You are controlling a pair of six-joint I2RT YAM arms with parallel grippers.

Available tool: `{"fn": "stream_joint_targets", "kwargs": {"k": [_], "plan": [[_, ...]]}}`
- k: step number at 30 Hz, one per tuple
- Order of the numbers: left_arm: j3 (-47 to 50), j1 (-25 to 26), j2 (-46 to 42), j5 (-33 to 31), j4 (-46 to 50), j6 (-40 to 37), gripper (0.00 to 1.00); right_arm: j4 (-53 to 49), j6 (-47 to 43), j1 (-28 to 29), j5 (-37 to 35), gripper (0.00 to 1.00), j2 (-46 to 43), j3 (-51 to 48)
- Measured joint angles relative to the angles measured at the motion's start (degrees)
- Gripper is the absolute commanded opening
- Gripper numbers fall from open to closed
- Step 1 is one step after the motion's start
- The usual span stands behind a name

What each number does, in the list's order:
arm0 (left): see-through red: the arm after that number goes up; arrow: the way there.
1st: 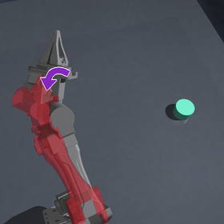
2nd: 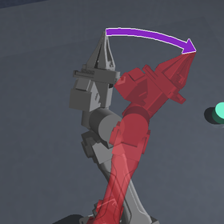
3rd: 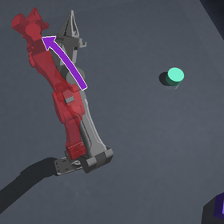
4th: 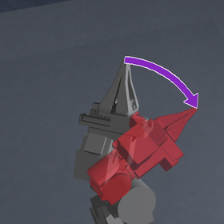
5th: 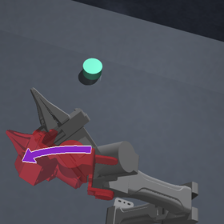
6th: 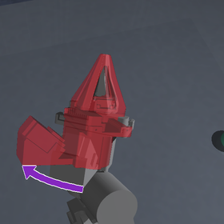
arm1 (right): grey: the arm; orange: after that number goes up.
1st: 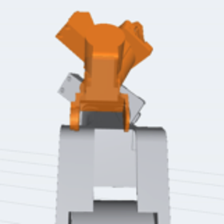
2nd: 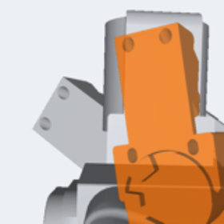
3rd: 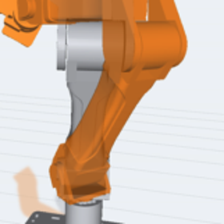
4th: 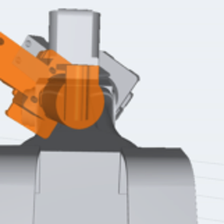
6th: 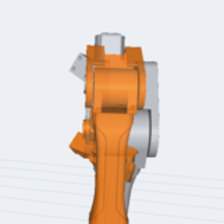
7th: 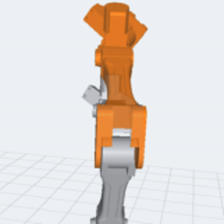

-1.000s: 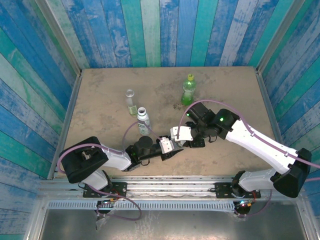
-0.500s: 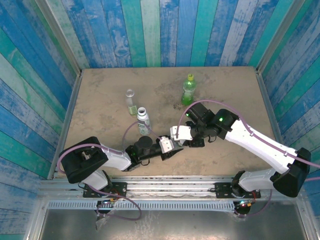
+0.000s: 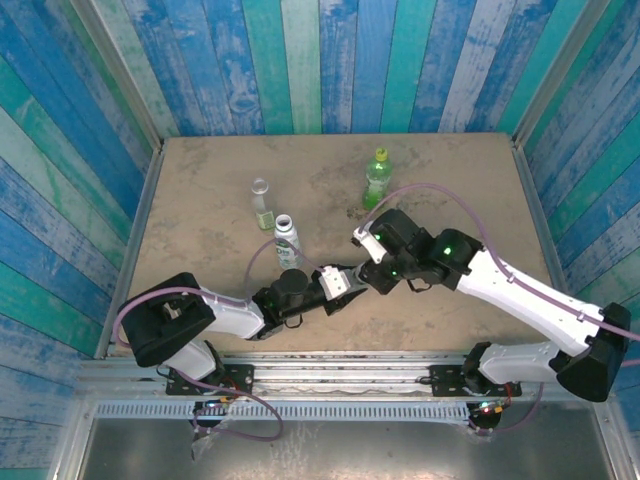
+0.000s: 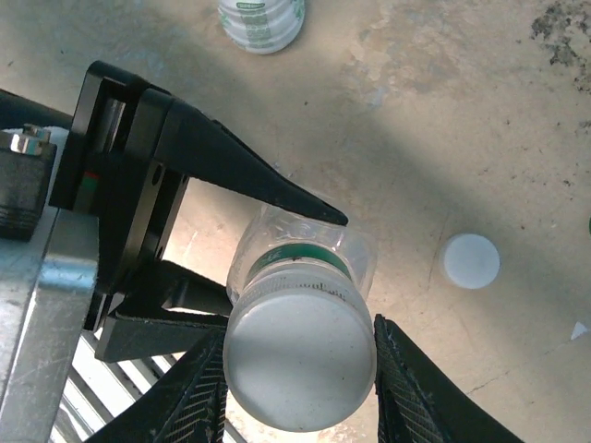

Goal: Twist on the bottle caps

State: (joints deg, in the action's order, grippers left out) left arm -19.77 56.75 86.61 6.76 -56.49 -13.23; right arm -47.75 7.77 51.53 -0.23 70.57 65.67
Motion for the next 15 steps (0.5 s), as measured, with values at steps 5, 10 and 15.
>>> {"fn": "stream_joint_targets", "kwargs": {"k": [5,10,15], "plan": [[0.0,0.1,-0.2,-0.3,0.1,-0.9,0.52,-0.6,-10.8,-0.4,0.0,0.57,-2.9,-1.9],[0.7,0.1,-1.3,1.6,0.1,-2.7,0.53,-2.4,-28.0,-0.4,2.1,0.57,-7.2,-2.0],[0.8,0.1,-1.9,4.8,0.5,-3.9,0.53,-2.5,-43.3,-0.5,6.1,0.58,-8.8,-2.0]]}}
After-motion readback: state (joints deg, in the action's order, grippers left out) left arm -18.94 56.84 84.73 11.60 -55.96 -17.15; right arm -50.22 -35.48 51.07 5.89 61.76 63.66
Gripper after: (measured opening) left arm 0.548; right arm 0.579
